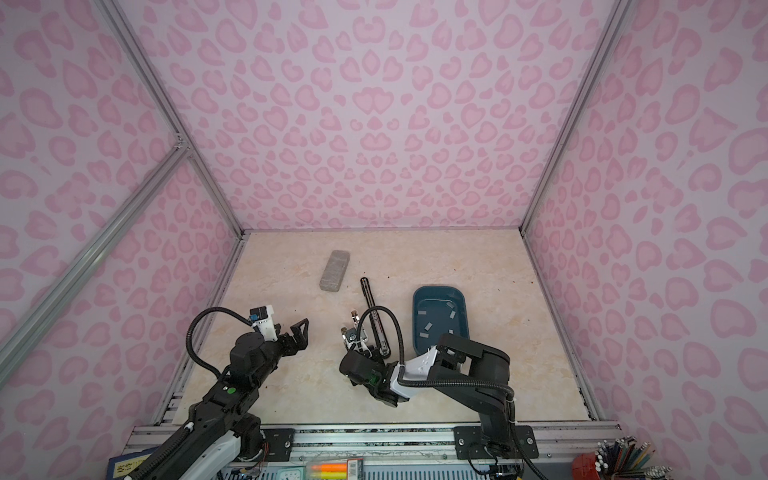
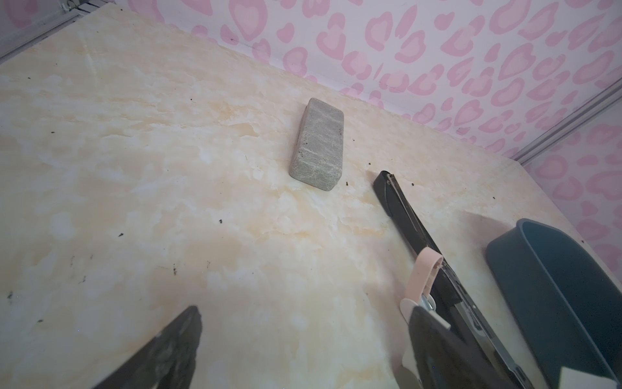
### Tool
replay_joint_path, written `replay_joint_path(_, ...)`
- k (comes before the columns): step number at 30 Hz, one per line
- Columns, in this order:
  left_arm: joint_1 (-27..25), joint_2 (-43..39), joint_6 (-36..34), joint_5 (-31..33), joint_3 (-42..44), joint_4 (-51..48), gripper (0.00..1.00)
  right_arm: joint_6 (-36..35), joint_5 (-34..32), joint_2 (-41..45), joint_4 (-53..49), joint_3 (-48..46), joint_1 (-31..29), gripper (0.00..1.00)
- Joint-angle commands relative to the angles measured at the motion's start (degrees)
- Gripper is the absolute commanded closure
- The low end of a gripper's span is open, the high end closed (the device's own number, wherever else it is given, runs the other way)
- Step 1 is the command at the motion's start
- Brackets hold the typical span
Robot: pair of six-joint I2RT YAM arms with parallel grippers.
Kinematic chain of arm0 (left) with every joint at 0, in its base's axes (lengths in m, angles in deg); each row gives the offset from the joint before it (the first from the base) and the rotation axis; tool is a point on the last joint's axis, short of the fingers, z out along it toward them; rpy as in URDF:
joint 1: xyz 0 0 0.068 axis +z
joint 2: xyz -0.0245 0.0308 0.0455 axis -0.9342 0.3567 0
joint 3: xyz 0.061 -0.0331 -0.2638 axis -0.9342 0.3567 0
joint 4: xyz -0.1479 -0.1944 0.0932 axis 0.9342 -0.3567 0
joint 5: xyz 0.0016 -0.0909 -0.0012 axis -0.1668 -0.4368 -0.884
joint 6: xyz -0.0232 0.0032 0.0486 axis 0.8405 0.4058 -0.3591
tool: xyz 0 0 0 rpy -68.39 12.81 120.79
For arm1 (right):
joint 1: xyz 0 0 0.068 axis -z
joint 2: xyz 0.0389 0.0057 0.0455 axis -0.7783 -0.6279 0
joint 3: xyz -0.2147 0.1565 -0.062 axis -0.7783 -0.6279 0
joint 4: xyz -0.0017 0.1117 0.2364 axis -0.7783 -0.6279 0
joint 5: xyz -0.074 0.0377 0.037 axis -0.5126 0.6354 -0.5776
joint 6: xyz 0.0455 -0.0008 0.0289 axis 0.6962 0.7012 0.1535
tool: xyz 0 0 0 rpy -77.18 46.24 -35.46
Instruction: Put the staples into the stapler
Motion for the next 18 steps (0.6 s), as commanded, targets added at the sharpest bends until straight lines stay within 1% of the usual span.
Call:
replay_joint_path(1,0.02,0.23,0.43,-0.43,-0.56,1.01,0.03,-1.92,3.12,-1.26,-3.8,-0.79,-0.25,0.56)
replay_joint_path(4,0.02,0.59,0.43,-0.61,-0.77,0.9,0.03,-2.31,2.73,-1.72,-3.82,-0.59,-0.25,0.63)
replay_joint_path(8,0.02,0.73,0.43,-0.61,-0.86,0.86,0.03,-3.04,2.02,-1.99,-1.32,-2.0,-0.31,0.64)
replay_joint_path(11,0.02,0.76,0.34,-0.86,-0.8,0.89,0.03,-4.3,0.4,-3.04,3.02,-4.07,-0.55,0.65)
replay_joint_path(14,0.02,0.85,0.17,-1.45,-0.79,1.1,0.03,-5.99,-0.15,-4.75,9.8,-7.09,-0.62,0.66)
replay_joint_path(16,0.02,1.23,0.09,-2.03,-1.09,1.01,0.03,-7.09,0.4,-6.36,13.94,-8.58,-0.38,0.69)
replay_joint_path(18,0.02,2.08,0.21,-3.31,-2.03,0.86,0.03,-7.65,1.71,-7.46,16.03,-9.09,-0.33,0.71)
